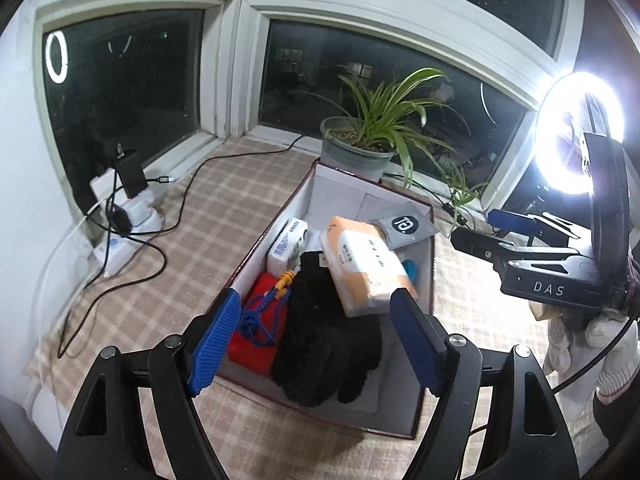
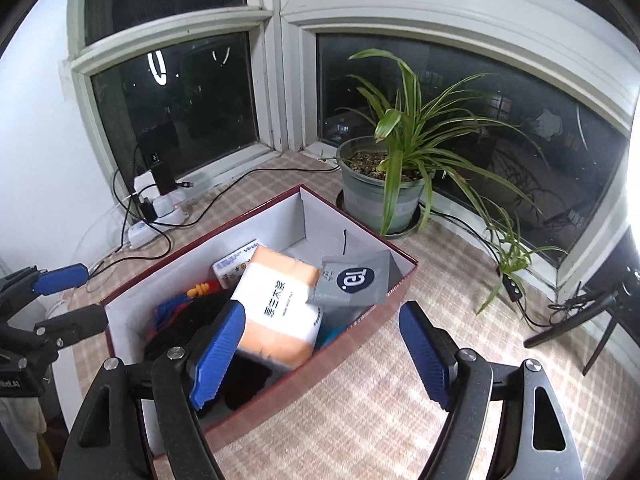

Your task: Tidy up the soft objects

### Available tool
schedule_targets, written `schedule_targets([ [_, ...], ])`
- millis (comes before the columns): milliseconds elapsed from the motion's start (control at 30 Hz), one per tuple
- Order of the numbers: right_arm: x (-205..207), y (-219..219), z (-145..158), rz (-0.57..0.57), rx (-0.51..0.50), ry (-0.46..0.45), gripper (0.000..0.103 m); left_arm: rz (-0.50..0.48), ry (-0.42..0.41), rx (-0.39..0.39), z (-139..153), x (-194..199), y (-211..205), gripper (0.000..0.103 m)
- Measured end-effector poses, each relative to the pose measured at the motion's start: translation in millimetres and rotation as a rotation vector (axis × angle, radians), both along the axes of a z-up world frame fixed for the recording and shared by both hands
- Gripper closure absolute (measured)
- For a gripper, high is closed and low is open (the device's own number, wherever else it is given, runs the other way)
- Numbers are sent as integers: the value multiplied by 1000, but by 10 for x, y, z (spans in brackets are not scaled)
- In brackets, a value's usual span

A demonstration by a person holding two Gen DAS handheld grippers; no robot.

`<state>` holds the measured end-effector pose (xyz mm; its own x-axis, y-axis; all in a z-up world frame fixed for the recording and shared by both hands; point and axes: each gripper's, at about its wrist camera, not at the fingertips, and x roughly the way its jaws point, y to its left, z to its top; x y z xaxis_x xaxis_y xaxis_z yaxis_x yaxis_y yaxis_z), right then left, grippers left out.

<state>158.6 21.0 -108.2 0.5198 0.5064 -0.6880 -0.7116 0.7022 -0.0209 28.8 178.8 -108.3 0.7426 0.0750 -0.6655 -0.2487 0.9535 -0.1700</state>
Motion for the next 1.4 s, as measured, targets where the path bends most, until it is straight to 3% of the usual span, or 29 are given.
schedule_targets([
  [900,-1111,-1172,433,-115,105,-87,21,-8,-39,54,350,-689,-958,26],
  [1400,-1513,-1565,438,-101,138,-96,18,24,-77,64,496,-1100,-1317,26],
])
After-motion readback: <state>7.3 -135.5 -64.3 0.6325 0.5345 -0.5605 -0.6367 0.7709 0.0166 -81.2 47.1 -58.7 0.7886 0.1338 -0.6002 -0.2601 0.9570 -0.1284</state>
